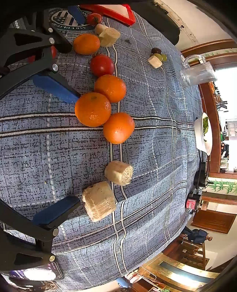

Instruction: Organize fruits

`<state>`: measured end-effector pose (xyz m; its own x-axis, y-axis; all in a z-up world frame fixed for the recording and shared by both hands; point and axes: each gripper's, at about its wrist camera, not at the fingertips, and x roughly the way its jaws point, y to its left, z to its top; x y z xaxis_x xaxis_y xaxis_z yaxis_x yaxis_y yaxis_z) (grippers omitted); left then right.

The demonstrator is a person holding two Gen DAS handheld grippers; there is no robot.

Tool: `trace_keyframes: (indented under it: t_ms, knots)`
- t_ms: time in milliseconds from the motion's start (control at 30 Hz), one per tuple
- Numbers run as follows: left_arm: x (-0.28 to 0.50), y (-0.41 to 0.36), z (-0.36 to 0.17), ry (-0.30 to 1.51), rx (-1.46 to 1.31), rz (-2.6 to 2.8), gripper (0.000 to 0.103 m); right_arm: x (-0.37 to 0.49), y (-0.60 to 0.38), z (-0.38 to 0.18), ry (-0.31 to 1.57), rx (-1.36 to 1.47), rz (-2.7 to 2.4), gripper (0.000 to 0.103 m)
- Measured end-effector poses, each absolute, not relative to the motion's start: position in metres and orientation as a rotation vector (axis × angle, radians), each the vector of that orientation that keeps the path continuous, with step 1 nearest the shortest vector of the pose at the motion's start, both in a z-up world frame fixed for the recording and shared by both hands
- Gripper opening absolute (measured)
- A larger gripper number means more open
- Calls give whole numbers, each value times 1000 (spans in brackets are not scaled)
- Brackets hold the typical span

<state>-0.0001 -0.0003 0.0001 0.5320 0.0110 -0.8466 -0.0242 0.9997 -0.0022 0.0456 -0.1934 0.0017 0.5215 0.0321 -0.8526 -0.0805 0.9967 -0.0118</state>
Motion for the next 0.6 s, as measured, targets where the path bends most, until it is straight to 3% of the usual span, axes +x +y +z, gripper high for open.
trace_keyframes:
  t_ms: [400, 600]
  knots:
    - [-1, -2, 1, 1009, -11, 14, 103, 46, -192, 2, 1021, -55, 64, 103]
    - [-25, 4, 37, 864, -7, 0, 103, 30, -192, 15, 1017, -9, 152, 103]
